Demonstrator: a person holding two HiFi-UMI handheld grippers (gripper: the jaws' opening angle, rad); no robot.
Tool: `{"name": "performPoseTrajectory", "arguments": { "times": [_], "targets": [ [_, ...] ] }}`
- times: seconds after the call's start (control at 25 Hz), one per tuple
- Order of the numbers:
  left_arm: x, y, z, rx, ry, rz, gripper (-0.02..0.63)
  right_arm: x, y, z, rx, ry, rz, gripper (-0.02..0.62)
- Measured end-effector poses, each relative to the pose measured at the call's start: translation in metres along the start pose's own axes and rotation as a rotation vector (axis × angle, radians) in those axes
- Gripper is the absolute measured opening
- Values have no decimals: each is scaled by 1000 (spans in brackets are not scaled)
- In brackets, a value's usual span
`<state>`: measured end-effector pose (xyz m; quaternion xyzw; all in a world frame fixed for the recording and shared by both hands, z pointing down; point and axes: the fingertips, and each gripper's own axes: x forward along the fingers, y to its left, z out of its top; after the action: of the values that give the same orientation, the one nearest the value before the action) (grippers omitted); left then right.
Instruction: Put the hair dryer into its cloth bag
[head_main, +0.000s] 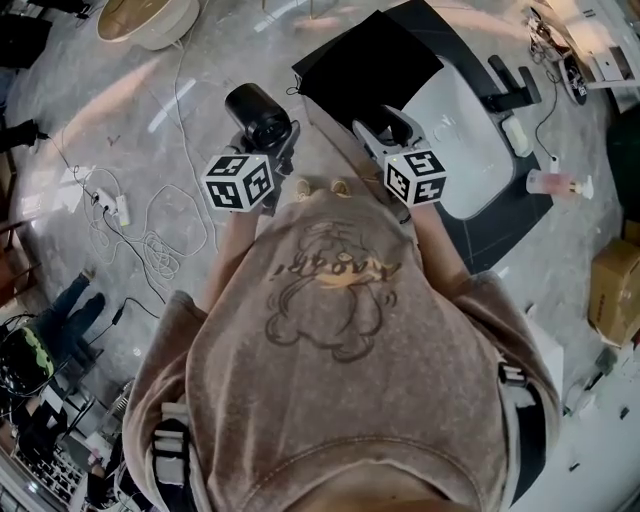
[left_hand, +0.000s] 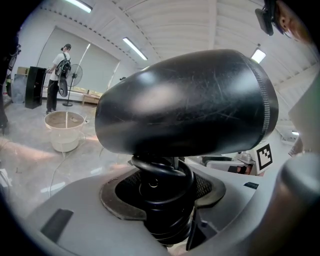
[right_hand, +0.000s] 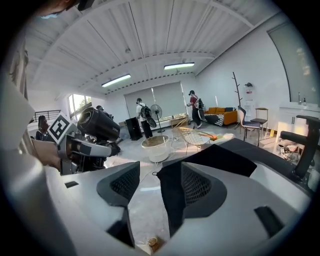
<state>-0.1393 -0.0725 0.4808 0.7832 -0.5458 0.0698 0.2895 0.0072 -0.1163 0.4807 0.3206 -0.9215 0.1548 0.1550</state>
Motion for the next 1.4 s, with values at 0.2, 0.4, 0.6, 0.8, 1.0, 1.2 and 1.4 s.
{"name": "performPoseTrajectory", "arguments": {
  "times": [0.2,0.4,0.6,0.8,1.0,1.2,1.4],
  "targets": [
    [-4,7,0,-5,-1,11,242,20,-1,-9,-56,65,10,253],
    [-3,13,-1,-14,0,20,242,44,1,-30,-145,159,42,253],
    [-1,15,-4,-23,6,26,242,64,-1,-56,-228,258,58,252],
    [-5,20,-3,-32,15,27,242,82,-5,-71,-284,333,58,227],
    [-5,20,-5,-34,19,29,242,93,-6,-93,-363,417,74,209],
    [-6,21,-6,-35,20,32,242,97,-10,-105,-432,468,68,179],
    [-8,23,-7,-42,25,38,242,97,-13,-111,-443,494,69,144]
  ]
}}
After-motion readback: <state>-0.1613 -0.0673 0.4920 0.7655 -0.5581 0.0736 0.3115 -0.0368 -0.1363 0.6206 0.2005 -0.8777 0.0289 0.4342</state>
